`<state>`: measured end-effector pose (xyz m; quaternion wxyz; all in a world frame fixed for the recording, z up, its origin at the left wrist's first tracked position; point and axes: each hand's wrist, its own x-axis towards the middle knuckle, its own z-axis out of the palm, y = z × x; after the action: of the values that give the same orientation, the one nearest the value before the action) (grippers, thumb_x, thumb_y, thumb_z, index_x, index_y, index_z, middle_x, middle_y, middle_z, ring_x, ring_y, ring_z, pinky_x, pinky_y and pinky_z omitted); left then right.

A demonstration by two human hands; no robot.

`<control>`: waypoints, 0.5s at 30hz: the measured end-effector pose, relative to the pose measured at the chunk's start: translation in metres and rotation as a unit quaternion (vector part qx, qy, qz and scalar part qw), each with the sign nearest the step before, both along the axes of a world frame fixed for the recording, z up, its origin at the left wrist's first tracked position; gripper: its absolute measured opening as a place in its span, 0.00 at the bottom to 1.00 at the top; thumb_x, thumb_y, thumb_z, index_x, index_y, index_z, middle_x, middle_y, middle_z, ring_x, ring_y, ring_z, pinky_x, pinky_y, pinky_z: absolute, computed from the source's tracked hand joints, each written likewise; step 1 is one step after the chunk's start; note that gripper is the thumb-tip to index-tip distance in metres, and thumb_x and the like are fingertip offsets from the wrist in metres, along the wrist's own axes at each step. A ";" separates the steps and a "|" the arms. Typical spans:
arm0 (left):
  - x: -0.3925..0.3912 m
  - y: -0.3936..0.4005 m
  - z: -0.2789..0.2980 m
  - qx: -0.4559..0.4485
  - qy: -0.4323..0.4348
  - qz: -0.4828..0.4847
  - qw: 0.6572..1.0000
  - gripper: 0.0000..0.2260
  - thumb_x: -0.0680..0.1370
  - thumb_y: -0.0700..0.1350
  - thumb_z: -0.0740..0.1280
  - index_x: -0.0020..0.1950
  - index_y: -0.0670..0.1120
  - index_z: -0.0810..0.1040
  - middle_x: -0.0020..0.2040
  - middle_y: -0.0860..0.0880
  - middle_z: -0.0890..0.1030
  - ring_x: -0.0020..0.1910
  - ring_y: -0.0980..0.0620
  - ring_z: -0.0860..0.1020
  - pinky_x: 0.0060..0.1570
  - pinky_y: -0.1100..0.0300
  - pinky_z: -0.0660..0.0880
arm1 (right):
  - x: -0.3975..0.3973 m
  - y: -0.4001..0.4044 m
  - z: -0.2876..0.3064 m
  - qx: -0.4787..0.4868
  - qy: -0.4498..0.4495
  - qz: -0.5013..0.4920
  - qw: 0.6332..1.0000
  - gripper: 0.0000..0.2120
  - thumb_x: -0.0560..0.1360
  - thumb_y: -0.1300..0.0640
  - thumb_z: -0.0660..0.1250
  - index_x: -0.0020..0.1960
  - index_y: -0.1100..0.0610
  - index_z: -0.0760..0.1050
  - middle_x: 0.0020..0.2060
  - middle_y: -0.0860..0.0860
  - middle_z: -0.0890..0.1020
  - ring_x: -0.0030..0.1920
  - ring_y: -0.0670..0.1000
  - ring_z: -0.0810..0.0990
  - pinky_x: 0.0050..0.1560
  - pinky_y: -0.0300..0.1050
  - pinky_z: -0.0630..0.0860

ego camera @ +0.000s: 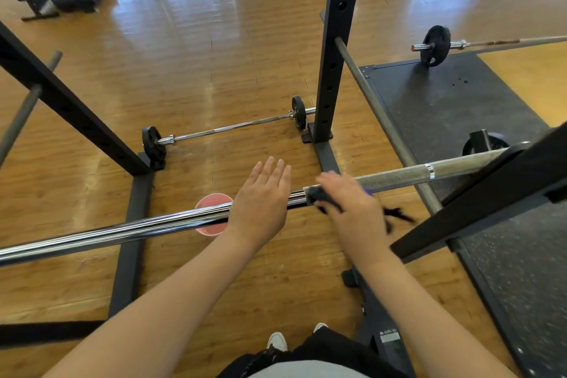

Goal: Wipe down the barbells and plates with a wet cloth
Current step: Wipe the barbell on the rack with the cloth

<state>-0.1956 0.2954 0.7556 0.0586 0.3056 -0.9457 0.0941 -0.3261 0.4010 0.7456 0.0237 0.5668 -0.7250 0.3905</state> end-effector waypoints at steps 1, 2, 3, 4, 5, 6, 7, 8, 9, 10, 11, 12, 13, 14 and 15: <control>0.000 0.000 0.000 -0.003 0.006 -0.002 1.000 0.27 0.64 0.38 0.76 0.62 0.34 0.76 0.59 0.37 0.79 0.61 0.39 0.76 0.63 0.47 0.65 | 0.008 -0.003 -0.003 0.007 0.028 0.031 0.999 0.22 0.63 0.71 0.76 0.56 0.64 0.80 0.54 0.58 0.82 0.57 0.57 0.80 0.64 0.58 0.68; 0.000 0.000 0.000 -0.005 0.008 -0.005 1.000 0.27 0.64 0.37 0.76 0.61 0.34 0.76 0.59 0.37 0.79 0.61 0.39 0.76 0.63 0.47 0.66 | 0.008 -0.003 -0.006 0.012 0.048 0.050 0.998 0.21 0.64 0.70 0.75 0.56 0.63 0.80 0.55 0.57 0.82 0.58 0.56 0.79 0.66 0.54 0.66; 0.000 0.000 0.000 -0.007 0.007 -0.007 1.000 0.27 0.63 0.37 0.76 0.61 0.34 0.76 0.59 0.37 0.79 0.61 0.39 0.76 0.63 0.47 0.66 | 0.000 -0.001 -0.007 0.013 0.056 0.056 0.997 0.19 0.66 0.70 0.73 0.57 0.63 0.80 0.56 0.57 0.81 0.59 0.55 0.79 0.67 0.51 0.66; 0.001 0.000 -0.001 -0.010 0.005 -0.007 1.000 0.28 0.63 0.38 0.77 0.62 0.35 0.76 0.59 0.37 0.79 0.61 0.39 0.76 0.63 0.47 0.66 | -0.012 0.005 -0.009 0.008 0.059 0.048 0.997 0.17 0.69 0.68 0.70 0.57 0.62 0.79 0.56 0.57 0.81 0.60 0.54 0.78 0.67 0.50 0.67; 0.001 0.000 -0.001 -0.013 0.002 -0.007 1.000 0.28 0.63 0.38 0.77 0.62 0.35 0.76 0.60 0.37 0.79 0.61 0.40 0.76 0.63 0.48 0.65 | -0.026 0.013 -0.011 -0.002 0.056 0.027 0.998 0.15 0.71 0.67 0.68 0.58 0.63 0.79 0.56 0.57 0.81 0.60 0.53 0.77 0.67 0.49 0.68; 0.002 0.000 -0.002 -0.014 -0.001 -0.006 1.000 0.28 0.63 0.38 0.77 0.62 0.35 0.76 0.60 0.37 0.78 0.62 0.40 0.76 0.63 0.48 0.64 | -0.042 0.022 -0.012 -0.013 0.048 -0.003 0.999 0.15 0.71 0.69 0.66 0.58 0.63 0.79 0.57 0.58 0.81 0.60 0.53 0.77 0.68 0.48 0.67; 0.002 0.000 -0.002 -0.012 -0.004 -0.004 1.000 0.28 0.63 0.39 0.76 0.63 0.35 0.76 0.61 0.38 0.78 0.62 0.40 0.75 0.64 0.48 0.63 | -0.057 0.030 -0.012 -0.019 0.041 -0.032 0.998 0.16 0.70 0.72 0.66 0.57 0.64 0.79 0.57 0.58 0.80 0.61 0.54 0.77 0.68 0.46 0.66; 0.002 0.000 -0.002 -0.007 -0.007 -0.002 1.000 0.29 0.64 0.40 0.76 0.63 0.36 0.75 0.62 0.38 0.78 0.63 0.40 0.75 0.65 0.49 0.62 | -0.071 0.037 -0.011 -0.017 0.040 -0.059 0.997 0.18 0.69 0.75 0.67 0.57 0.65 0.79 0.57 0.58 0.80 0.60 0.55 0.77 0.69 0.45 0.66; 0.002 0.000 -0.002 -0.004 -0.009 0.000 1.000 0.29 0.65 0.41 0.76 0.64 0.36 0.75 0.62 0.38 0.77 0.64 0.41 0.74 0.66 0.49 0.61 | -0.082 0.041 -0.010 -0.009 0.046 -0.082 0.996 0.19 0.67 0.77 0.68 0.56 0.65 0.79 0.56 0.59 0.80 0.60 0.57 0.78 0.68 0.45 0.66; 0.002 0.000 -0.002 -0.002 -0.011 0.001 1.000 0.29 0.65 0.42 0.76 0.65 0.36 0.74 0.63 0.39 0.77 0.65 0.41 0.73 0.66 0.49 0.61 | -0.087 0.043 -0.007 0.002 0.056 -0.099 0.993 0.20 0.66 0.78 0.70 0.56 0.66 0.79 0.56 0.59 0.81 0.58 0.58 0.78 0.67 0.45 0.67; 0.003 -0.001 -0.003 0.000 -0.012 0.002 1.000 0.30 0.65 0.42 0.76 0.65 0.36 0.74 0.63 0.38 0.77 0.65 0.41 0.74 0.66 0.49 0.62 | -0.088 0.043 -0.004 0.011 0.061 -0.110 0.992 0.20 0.65 0.78 0.71 0.55 0.66 0.80 0.55 0.60 0.81 0.57 0.59 0.79 0.66 0.47 0.69; 0.003 -0.001 -0.003 0.001 -0.011 0.002 1.000 0.30 0.64 0.43 0.76 0.64 0.36 0.75 0.62 0.38 0.77 0.64 0.41 0.74 0.65 0.49 0.63 | -0.085 0.041 -0.001 0.019 0.057 -0.112 0.992 0.20 0.65 0.77 0.72 0.55 0.66 0.80 0.54 0.60 0.81 0.57 0.59 0.80 0.65 0.50 0.70; 0.002 -0.002 -0.003 0.001 -0.010 0.002 1.000 0.30 0.63 0.43 0.77 0.63 0.35 0.76 0.61 0.38 0.78 0.63 0.40 0.75 0.65 0.48 0.64 | -0.076 0.035 0.004 0.023 0.046 -0.102 0.993 0.20 0.65 0.76 0.72 0.55 0.66 0.80 0.54 0.60 0.82 0.56 0.58 0.80 0.63 0.52 0.71; 0.002 -0.002 -0.003 0.000 -0.008 0.002 1.000 0.30 0.62 0.42 0.77 0.63 0.35 0.76 0.61 0.38 0.78 0.63 0.40 0.75 0.64 0.48 0.65 | -0.063 0.028 0.008 0.026 0.032 -0.080 0.996 0.20 0.65 0.75 0.73 0.55 0.65 0.80 0.54 0.59 0.82 0.56 0.57 0.80 0.62 0.54 0.72; 0.001 -0.001 -0.003 -0.002 -0.006 0.002 1.000 0.30 0.62 0.42 0.77 0.62 0.35 0.76 0.60 0.37 0.78 0.62 0.40 0.76 0.64 0.47 0.66 | -0.047 0.020 0.009 0.028 0.021 -0.049 0.998 0.20 0.64 0.75 0.73 0.55 0.65 0.80 0.54 0.58 0.82 0.56 0.57 0.80 0.61 0.56 0.73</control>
<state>-0.1946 0.2942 0.7525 0.0535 0.3070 -0.9452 0.0976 -0.3734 0.4211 0.7549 0.0423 0.5394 -0.7618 0.3562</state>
